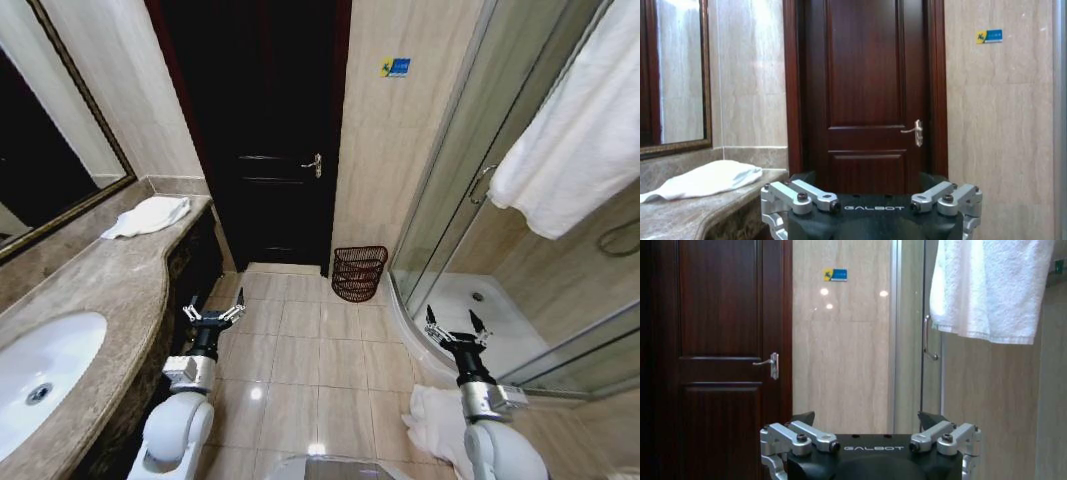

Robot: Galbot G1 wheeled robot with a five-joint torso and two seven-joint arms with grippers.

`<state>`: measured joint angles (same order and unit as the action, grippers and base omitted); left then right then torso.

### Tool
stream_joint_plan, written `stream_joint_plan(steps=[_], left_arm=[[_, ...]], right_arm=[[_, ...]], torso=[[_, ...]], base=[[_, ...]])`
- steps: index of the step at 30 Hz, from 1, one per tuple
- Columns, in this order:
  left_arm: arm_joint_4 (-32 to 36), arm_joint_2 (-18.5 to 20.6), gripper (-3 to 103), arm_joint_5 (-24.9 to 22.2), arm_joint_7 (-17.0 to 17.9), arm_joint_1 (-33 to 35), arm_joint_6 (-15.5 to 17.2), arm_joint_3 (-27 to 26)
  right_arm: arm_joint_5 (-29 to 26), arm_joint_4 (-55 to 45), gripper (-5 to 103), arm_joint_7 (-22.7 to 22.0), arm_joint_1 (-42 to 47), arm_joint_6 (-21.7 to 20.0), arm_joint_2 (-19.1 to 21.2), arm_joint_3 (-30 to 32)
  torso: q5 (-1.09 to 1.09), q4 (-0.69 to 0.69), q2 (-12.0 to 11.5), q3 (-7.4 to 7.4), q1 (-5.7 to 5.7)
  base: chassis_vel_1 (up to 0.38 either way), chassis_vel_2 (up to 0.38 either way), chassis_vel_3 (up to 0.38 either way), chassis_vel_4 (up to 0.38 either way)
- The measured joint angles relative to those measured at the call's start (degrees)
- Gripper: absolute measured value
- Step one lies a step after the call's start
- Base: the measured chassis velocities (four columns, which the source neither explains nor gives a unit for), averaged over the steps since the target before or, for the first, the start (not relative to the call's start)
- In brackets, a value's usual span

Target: Discard the used towel into the hamper.

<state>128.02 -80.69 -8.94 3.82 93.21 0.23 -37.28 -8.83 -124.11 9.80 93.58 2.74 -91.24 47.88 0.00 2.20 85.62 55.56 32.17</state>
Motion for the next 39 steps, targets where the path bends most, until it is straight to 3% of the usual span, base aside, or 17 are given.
stream_joint_plan(steps=[39], left_arm=[[-1.68, 0.36, 100, -0.19, -0.09, -0.34, -0.49, 0.0]], right_arm=[[1.41, 0.4, 100, 0.08, -0.21, 0.24, -0.55, -0.45]], torso=[[0.0, 0.0, 0.0, 0.0, 0.0]], base=[[-0.041, 0.049, 0.053, -0.046]])
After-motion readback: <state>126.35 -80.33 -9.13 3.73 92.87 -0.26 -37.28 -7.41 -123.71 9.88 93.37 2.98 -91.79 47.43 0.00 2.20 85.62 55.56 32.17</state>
